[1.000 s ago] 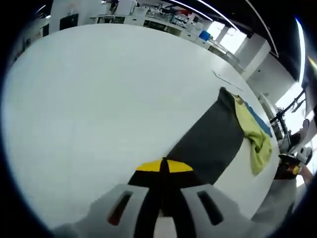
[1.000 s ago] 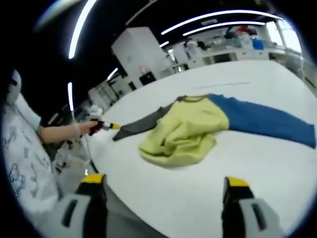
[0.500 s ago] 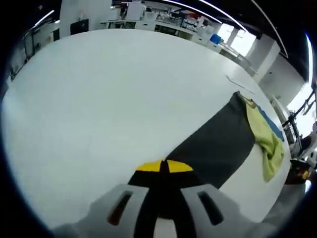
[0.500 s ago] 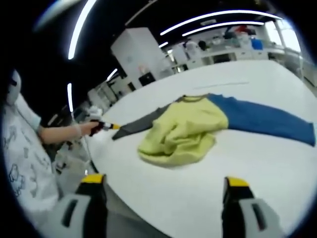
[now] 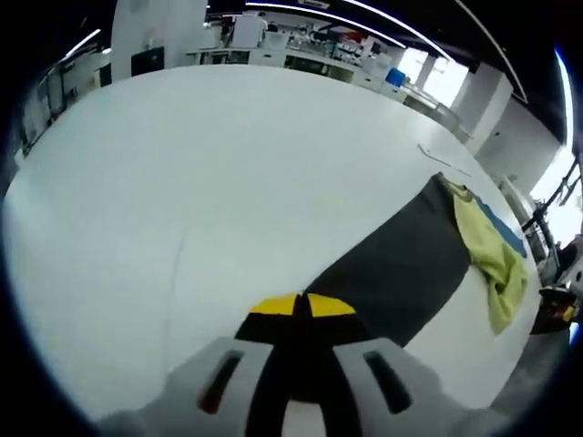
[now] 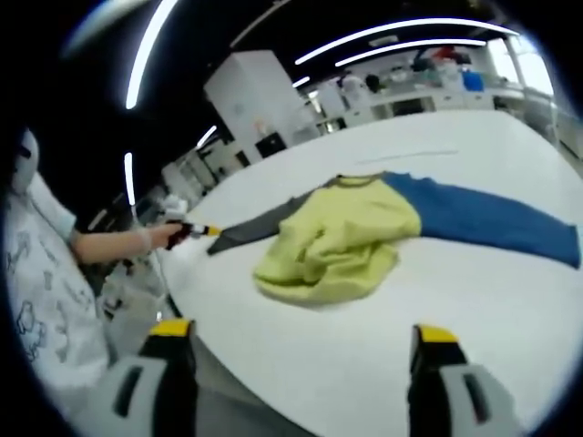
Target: Fold the garment on the visible template until the final outline fits inside the template.
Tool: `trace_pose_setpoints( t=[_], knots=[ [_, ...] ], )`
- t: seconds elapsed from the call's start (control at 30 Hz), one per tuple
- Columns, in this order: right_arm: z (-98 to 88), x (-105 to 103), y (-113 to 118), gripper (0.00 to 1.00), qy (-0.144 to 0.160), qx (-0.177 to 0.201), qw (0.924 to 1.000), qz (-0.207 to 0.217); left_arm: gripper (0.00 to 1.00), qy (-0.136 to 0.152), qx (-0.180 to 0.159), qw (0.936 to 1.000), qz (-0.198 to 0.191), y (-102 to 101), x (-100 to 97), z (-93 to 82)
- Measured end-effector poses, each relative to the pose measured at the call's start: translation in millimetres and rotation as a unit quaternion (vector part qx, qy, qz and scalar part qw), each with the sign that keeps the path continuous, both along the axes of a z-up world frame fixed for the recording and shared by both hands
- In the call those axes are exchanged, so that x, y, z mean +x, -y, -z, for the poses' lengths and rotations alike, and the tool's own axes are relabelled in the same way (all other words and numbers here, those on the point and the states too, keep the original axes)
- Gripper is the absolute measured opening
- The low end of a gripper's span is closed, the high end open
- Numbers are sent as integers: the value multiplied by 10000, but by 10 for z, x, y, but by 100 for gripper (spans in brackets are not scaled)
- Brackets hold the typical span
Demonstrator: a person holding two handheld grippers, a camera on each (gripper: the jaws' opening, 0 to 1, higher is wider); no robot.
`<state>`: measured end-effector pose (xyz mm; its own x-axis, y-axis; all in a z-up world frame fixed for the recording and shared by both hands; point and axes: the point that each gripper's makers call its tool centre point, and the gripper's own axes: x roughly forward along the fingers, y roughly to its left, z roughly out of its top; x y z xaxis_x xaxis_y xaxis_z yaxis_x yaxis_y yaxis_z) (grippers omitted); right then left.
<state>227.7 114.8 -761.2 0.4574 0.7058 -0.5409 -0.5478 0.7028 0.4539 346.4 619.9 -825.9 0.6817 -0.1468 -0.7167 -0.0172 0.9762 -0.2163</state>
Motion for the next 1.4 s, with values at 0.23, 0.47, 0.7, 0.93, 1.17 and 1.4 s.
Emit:
trace_pose_setpoints(
  t=[0.23, 0.47, 0.7, 0.93, 1.17, 1.4],
  knots=[
    [-10, 8, -56, 98, 17, 22, 10000, -73, 15, 194, -133, 9996, 134, 21, -64, -67],
    [-25, 18, -98, 98, 42, 54, 9999, -147, 44, 358, -222, 9981, 448, 53, -157, -133],
    [-43, 17, -122, 99, 86, 63, 9997, -201, 65, 451, -599, 9936, 839, 182, -301, -165],
    [-44, 15, -118, 99, 77, 65, 9998, -199, 57, 335, -668, 9945, 738, 153, -420, -140],
    [-42, 8, -129, 99, 67, 74, 9998, -197, 48, 223, -679, 9947, 742, 86, -491, -71],
    [-37, -3, -129, 99, 54, 77, 9998, -192, 26, 135, -757, 9944, 719, 68, -518, -25]
  ],
)
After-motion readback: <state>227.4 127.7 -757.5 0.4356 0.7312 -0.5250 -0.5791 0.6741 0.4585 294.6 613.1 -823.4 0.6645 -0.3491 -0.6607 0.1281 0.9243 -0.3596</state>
